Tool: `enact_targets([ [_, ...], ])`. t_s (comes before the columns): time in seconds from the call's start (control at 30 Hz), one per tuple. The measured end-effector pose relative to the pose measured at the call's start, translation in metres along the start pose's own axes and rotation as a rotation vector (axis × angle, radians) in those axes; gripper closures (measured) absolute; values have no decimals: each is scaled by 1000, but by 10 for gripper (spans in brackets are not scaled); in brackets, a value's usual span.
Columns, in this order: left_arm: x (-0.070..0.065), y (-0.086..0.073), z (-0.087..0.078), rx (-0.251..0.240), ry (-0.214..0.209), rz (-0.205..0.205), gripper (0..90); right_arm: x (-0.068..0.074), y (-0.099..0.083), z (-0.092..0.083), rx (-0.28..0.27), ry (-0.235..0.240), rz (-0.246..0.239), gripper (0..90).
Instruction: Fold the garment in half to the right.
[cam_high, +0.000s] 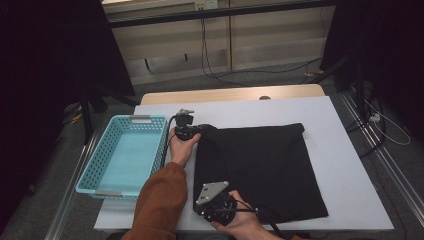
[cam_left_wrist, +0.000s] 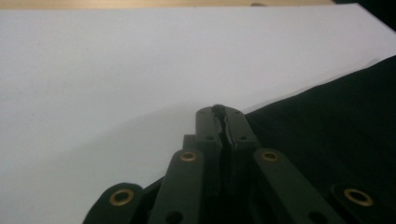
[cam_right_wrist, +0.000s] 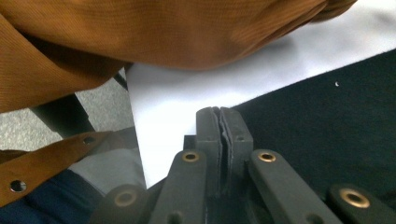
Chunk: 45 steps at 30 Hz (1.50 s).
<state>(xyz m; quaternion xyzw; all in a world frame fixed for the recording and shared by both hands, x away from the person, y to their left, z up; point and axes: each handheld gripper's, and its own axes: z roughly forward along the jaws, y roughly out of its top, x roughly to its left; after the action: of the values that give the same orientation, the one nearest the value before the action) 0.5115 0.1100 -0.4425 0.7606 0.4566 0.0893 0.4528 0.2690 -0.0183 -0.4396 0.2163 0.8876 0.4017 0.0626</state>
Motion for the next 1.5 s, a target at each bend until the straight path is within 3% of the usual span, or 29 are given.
enact_targets([
  [0.23,-8,2,2,1,-13,7,861,-2,-5,-14,-28,-8,31,880],
  [0.53,-17,3,7,-1,-26,3,861,-7,-22,-40,-59,-56,91,878],
  [0.93,-28,2,16,12,-43,17,861,-10,-39,-50,-41,-100,108,864],
  [1.1,-30,3,19,12,-45,17,860,-12,-43,-52,-30,-142,100,742],
  [1.17,-31,4,20,14,-42,16,860,-14,-44,-53,-32,-166,103,635],
  [1.23,-31,4,20,16,-44,18,860,-14,-45,-53,-29,-180,103,617],
  [1.3,-32,5,20,14,-47,17,860,-15,-46,-53,-27,-195,119,520],
  [1.5,-33,7,21,16,-46,22,860,-14,-50,-51,-12,-179,129,485],
])
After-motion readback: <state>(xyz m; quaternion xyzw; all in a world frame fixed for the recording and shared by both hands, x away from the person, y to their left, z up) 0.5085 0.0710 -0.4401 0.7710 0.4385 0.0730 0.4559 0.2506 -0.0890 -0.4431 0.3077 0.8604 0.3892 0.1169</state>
